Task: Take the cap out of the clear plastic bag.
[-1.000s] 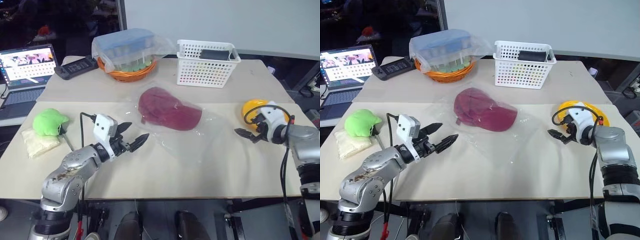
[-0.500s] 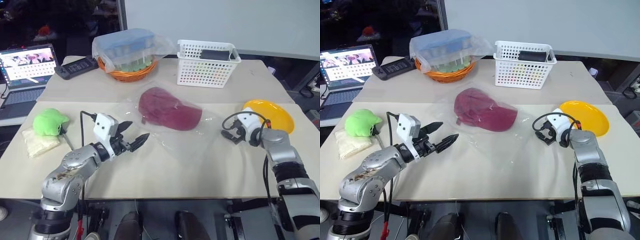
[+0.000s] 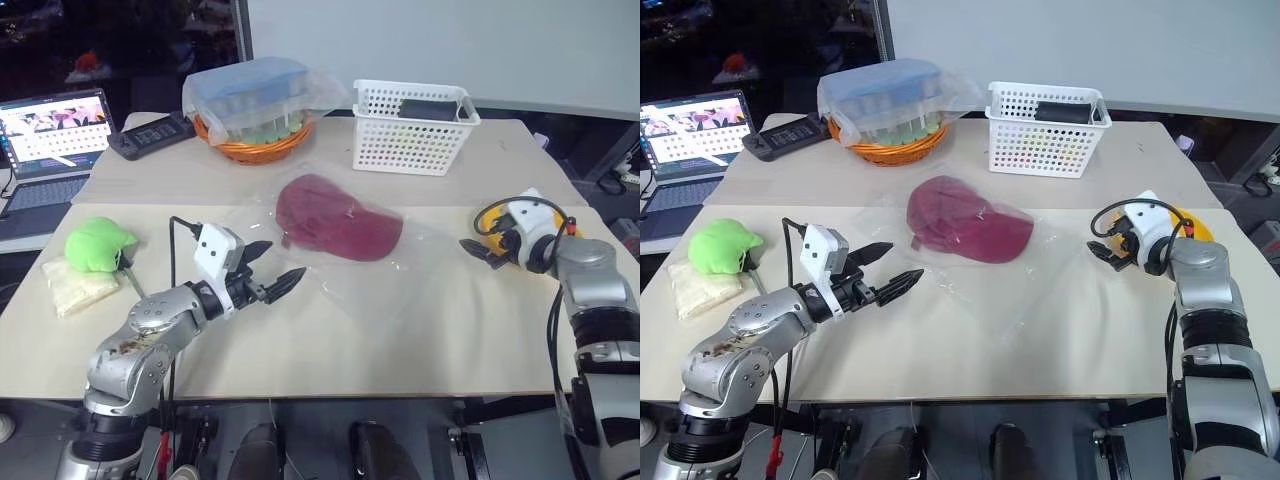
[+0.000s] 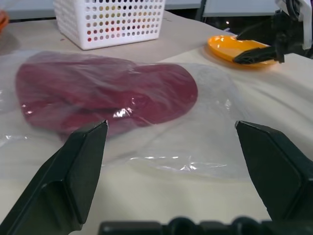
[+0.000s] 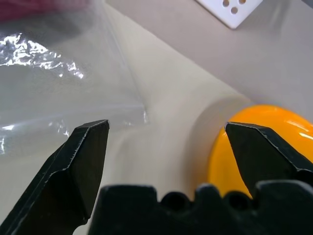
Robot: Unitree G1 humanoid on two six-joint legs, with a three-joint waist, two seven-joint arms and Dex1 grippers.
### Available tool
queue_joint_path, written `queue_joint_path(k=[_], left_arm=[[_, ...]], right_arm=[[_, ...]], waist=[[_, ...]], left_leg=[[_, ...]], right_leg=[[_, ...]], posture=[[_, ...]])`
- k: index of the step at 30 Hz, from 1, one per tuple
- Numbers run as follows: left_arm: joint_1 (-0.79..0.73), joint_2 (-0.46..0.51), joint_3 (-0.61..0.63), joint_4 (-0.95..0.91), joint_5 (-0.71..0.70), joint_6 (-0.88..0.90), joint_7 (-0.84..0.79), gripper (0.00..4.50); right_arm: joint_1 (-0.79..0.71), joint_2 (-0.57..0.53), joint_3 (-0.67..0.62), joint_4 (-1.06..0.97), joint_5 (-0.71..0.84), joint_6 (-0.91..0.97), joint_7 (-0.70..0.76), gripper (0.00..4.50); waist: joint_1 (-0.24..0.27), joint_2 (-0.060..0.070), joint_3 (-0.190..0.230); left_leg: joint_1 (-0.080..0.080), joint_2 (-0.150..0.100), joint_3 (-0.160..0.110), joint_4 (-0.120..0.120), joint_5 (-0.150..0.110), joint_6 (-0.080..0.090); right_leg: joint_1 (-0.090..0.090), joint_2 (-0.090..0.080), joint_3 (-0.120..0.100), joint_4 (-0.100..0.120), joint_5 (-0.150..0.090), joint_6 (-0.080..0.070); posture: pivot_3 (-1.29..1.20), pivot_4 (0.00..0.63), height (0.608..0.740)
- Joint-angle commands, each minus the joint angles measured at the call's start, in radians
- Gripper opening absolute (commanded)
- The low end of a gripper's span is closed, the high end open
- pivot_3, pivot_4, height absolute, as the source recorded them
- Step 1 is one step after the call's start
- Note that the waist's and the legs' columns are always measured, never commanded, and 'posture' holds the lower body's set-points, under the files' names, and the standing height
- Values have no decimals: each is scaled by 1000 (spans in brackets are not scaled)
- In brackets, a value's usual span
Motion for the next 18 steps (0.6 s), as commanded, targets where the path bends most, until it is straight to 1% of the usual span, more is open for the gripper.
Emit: queue_joint_path(k=[1, 4, 11, 13, 18], left_arm=[[-13, 6, 17, -26, 0, -11, -5, 4500], [4, 9, 30, -38, -3, -8, -1, 4500], [21, 5, 32, -52, -2, -5, 9, 4500], [18, 4, 30, -52, -2, -3, 10, 4500], [14, 8, 34, -47, -4, -2, 7, 4500]], right_arm=[[-39, 7, -18, 33, 0, -31, -19, 4481], [-52, -13, -25, 74, -13, -45, -37, 4481], [-44, -73, -25, 118, -23, -75, -24, 4481], [-29, -74, -19, 111, -19, -66, 6, 4481], [18, -36, -23, 37, 26, -4, 82, 4481]], waist=[[1, 0, 0], [5, 0, 0], [10, 0, 0], [6, 0, 0], [2, 0, 0]], left_leg=[[0, 0, 0, 0, 0, 0], [-1, 0, 0, 0, 0, 0], [-1, 0, 0, 0, 0, 0], [-1, 0, 0, 0, 0, 0], [0, 0, 0, 0, 0, 0]], right_leg=[[0, 0, 0, 0, 0, 0], [0, -1, 0, 0, 0, 0], [0, -1, 0, 0, 0, 0], [0, -1, 0, 0, 0, 0], [0, 0, 0, 0, 0, 0]], posture=[[0, 150, 730], [0, 150, 730], [0, 150, 730], [0, 150, 730], [0, 150, 730]])
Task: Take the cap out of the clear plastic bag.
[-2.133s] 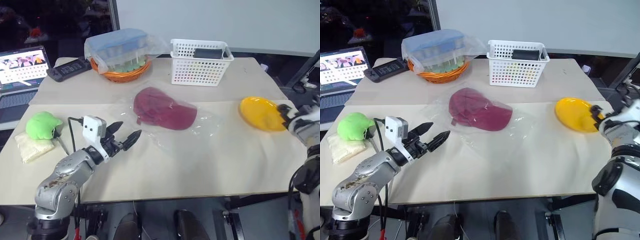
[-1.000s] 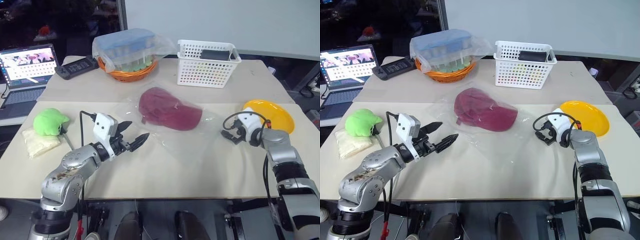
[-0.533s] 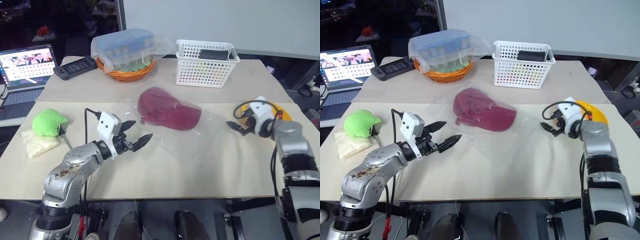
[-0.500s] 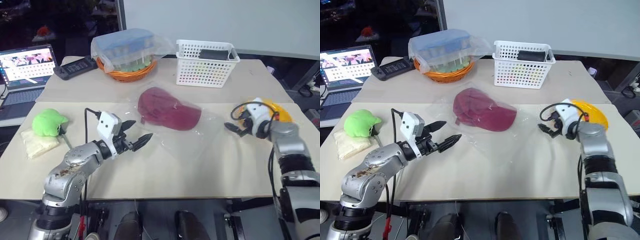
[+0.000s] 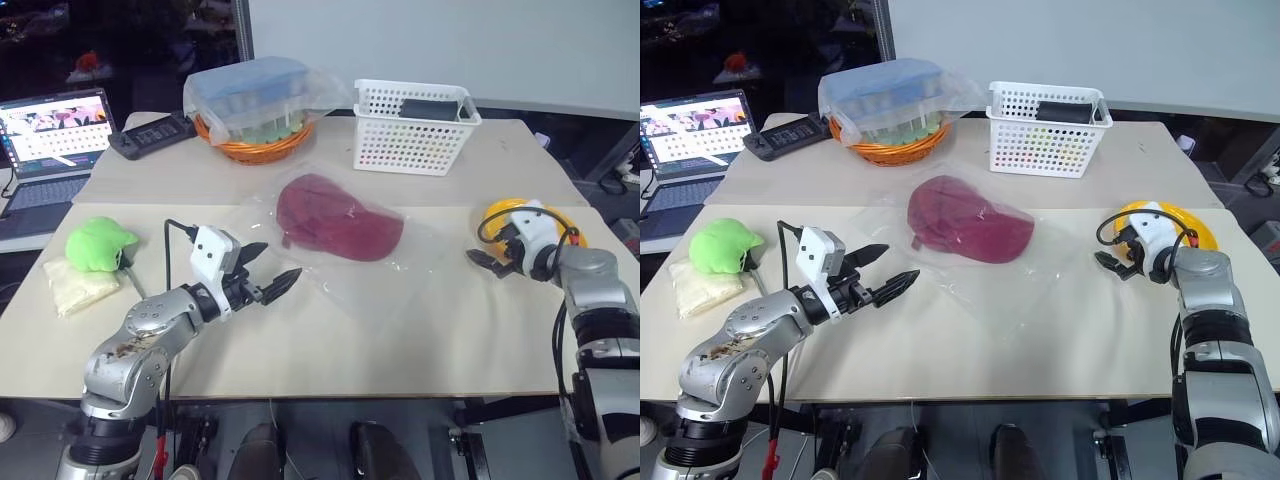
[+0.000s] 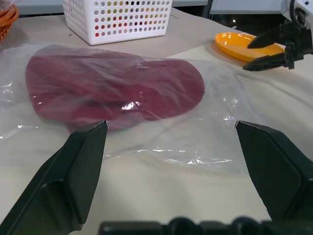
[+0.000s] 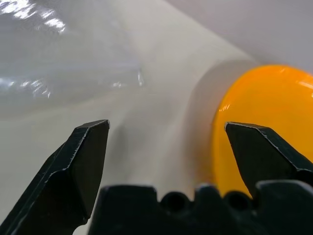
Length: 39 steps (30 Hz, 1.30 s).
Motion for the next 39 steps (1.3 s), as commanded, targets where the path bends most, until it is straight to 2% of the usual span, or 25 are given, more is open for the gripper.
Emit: queue_joint_path(k=[1, 13, 23, 39], left_arm=[[-11, 8, 19, -30, -6, -3, -3, 4500], [-13, 6, 18, -24, -1, -7, -2, 4500], [-12, 0, 18, -20, 4, -14, 0, 4500], [-32, -5, 11, -1, 22, -20, -8, 4500]], right_arm=[[15, 19, -23, -75, 41, 37, 36, 4481], [47, 90, -76, -224, 155, 164, 78, 4481], [12, 120, -111, -396, 252, 233, 86, 4481], [57, 78, 110, -589, 31, 61, 113, 4481]], waist=[[-1, 0, 0], [5, 0, 0], [6, 0, 0], [7, 0, 0]], left_leg=[[0, 0, 0, 0, 0, 0], [0, 0, 0, 0, 0, 0], [0, 0, 0, 0, 0, 0], [0, 0, 0, 0, 0, 0]], right_leg=[[0, 0, 0, 0, 0, 0], [0, 0, 0, 1, 0, 0], [0, 0, 0, 1, 0, 0], [-1, 0, 0, 2, 0, 0]], posture=[[0, 150, 730], [0, 150, 730], [0, 150, 730], [0, 150, 730]])
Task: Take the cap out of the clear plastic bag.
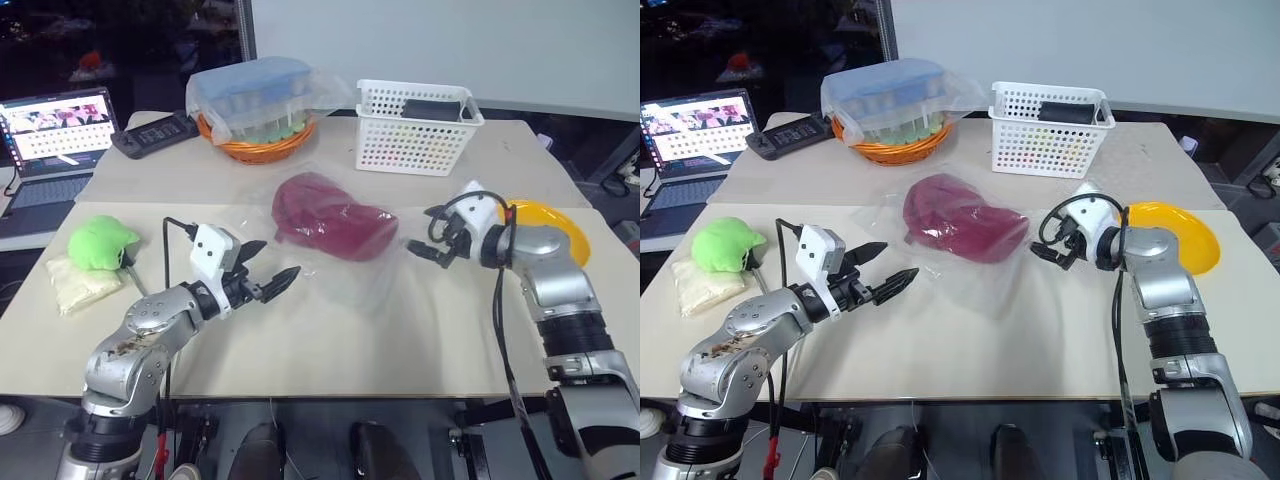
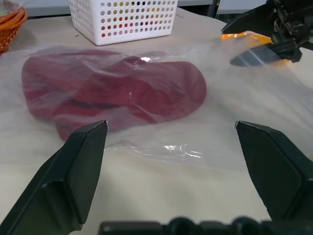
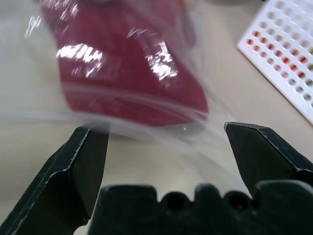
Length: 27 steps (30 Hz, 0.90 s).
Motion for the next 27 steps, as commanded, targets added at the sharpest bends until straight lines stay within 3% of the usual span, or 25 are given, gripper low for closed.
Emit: queue_joint_path(k=[1, 4, 7, 18, 27], left_arm=[[-21, -3, 11, -13, -2, -19, -6, 4500], [-17, -2, 13, -17, -1, -18, -6, 4500], [-13, 0, 14, -18, 0, -20, -7, 4500], [-23, 2, 8, -11, 11, -23, -8, 4500], [-10, 23, 45, -21, 14, -17, -2, 4500]], right_arm=[[5, -18, 8, -50, -14, -43, 20, 4481], [9, -28, 6, -58, -6, -35, 44, 4481], [3, -27, -9, -53, 5, -27, 54, 3744], [-18, -11, -48, -55, 77, 31, 67, 48], [-43, 158, 26, -152, 153, 216, 60, 48]], waist=[[0, 0, 0], [1, 0, 0], [1, 0, 0], [1, 0, 0], [-5, 0, 0]], left_leg=[[0, 0, 0, 0, 0, 0], [0, 0, 0, 0, 0, 0], [0, 0, 0, 0, 0, 0], [0, 0, 0, 0, 0, 0], [0, 1, 0, 0, 0, 0]], right_leg=[[0, 0, 0, 0, 0, 0], [0, 0, 0, 0, 0, 0], [0, 0, 0, 0, 0, 0], [0, 0, 0, 0, 0, 0], [-1, 0, 0, 3, -1, -1]], posture=[[0, 150, 730], [0, 150, 730], [0, 150, 730], [0, 150, 730], [0, 150, 730]])
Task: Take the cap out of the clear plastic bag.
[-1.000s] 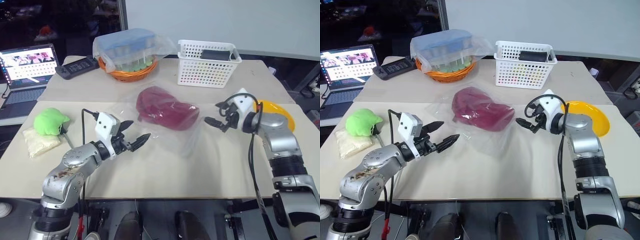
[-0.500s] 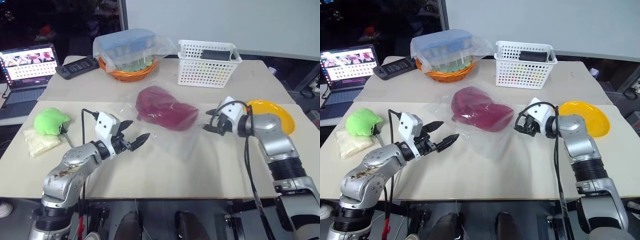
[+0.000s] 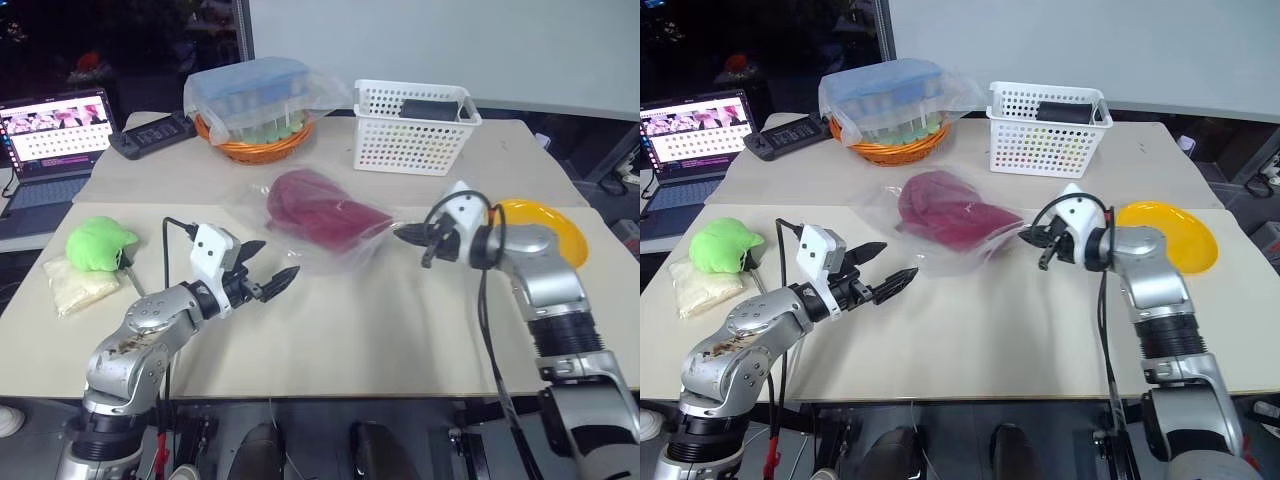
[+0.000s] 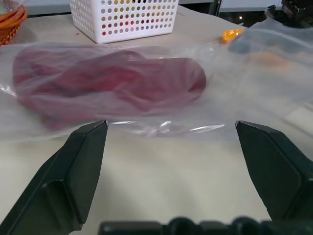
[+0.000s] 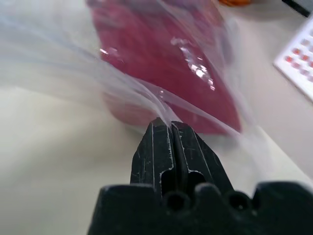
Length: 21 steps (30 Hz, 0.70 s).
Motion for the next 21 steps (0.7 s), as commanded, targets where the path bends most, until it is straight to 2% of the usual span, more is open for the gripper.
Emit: queue_joint_path(k=[1, 4, 8, 13, 15, 21], left_arm=[[-3, 31, 62, -30, 1, -14, 2, 4500], [3, 57, 126, -37, -14, -3, 12, 4500], [23, 93, 188, -63, -25, 13, 21, 4500], [39, 104, 213, -111, -37, 43, 43, 4500], [38, 100, 212, -125, -41, 54, 54, 4500], [35, 95, 201, -146, -56, 77, 72, 4500]], right_arm=[[-46, 110, 50, -66, 40, 68, -20, 48], [-96, 237, 103, 5, 4, 36, -73, 48], [-206, 386, 139, 225, -69, -101, -175, 48], [-359, 514, 136, 559, -155, -323, -334, 48], [-394, 519, 163, 654, -214, -402, -375, 48], [-407, 446, 185, 748, -290, -534, -346, 1797]], waist=[[-3, 0, 0], [-9, 0, 0], [-22, 0, 0], [-20, -1, 0], [-21, -1, 0], [-22, -1, 0]], left_leg=[[0, 0, 0, 0, 0, 0], [0, 0, 0, 0, 0, 0], [0, 1, -1, 0, 1, -1], [-1, 1, -1, 0, 1, -1], [-2, 1, -1, 0, 1, -1], [-3, 1, -1, 0, 1, -2]], right_leg=[[0, 0, 0, 1, 0, 0], [-3, 0, 0, 6, -1, -2], [-4, 1, 0, 9, -2, -3], [-5, 0, -2, 9, -3, -3], [-7, 0, -2, 9, -3, -3], [-9, 0, -1, 10, -2, -3]], posture=[[0, 150, 730], [0, 150, 730], [0, 150, 730], [0, 150, 730], [0, 150, 730], [0, 150, 730]])
